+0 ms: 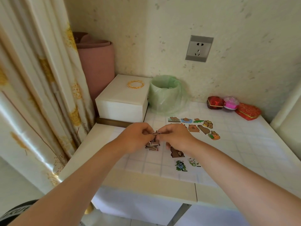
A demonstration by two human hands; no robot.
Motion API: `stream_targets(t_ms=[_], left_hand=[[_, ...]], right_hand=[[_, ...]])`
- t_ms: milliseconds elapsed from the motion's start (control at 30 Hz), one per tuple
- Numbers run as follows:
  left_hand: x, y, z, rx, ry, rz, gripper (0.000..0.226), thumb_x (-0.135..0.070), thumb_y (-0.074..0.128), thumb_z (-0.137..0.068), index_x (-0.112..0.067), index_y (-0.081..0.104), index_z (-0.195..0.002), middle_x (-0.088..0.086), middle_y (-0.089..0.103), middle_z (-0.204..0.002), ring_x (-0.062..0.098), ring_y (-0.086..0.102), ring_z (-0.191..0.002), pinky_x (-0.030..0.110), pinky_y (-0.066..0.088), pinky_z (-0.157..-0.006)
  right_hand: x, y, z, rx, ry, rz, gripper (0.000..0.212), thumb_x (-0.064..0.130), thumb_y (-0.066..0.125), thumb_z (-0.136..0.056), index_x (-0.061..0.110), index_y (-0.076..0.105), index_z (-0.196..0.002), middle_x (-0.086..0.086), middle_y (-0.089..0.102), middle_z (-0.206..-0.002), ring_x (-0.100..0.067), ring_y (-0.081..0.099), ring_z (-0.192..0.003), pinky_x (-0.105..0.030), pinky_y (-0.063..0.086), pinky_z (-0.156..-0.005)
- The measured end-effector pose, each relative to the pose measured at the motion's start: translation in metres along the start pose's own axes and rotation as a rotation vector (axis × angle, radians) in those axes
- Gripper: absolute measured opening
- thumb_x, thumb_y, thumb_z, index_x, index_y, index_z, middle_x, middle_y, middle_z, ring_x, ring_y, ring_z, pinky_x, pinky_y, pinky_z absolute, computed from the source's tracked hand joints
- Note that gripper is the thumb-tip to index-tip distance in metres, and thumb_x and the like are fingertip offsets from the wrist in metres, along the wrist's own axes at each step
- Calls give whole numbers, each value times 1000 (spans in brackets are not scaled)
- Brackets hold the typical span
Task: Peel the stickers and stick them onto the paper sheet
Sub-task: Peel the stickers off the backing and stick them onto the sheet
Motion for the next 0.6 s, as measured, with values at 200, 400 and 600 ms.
stream_targets(t_ms=[200, 400, 600], left_hand=[[-14, -2, 0, 6, -88, 256, 5, -20, 67, -91, -15, 68, -93, 5, 72, -84, 10, 68, -61, 25, 56, -66], [-38, 10, -4, 47, -52, 221, 17, -34, 70, -89, -20, 64, -95, 7, 74, -93, 24, 74, -69, 45, 61, -80], [-59, 7, -16, -89, 3, 275, 19, -35, 70, -90, -17, 64, -92, 7, 74, -84, 17, 69, -60, 49, 57, -78]], right_hand=[[4, -18, 10, -4, 46, -210, 18, 24, 80, -84, 16, 76, -99, 0, 75, -83, -11, 53, -48, -21, 34, -46], [4, -37, 17, -50, 12, -259, 17, 19, 80, -84, 13, 74, -98, -3, 74, -78, -12, 50, -46, -20, 33, -41], [-2, -60, 20, -33, 24, -294, 8, 22, 71, -92, 16, 75, -96, -3, 77, -87, -15, 53, -51, -24, 34, -47]])
Point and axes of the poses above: each hand's wrist, its own z-axis away from the middle knuckle, its own y-axis out of the palm, x = y × z, the point moved 7 cm from there along -z, towards the middle knuckle
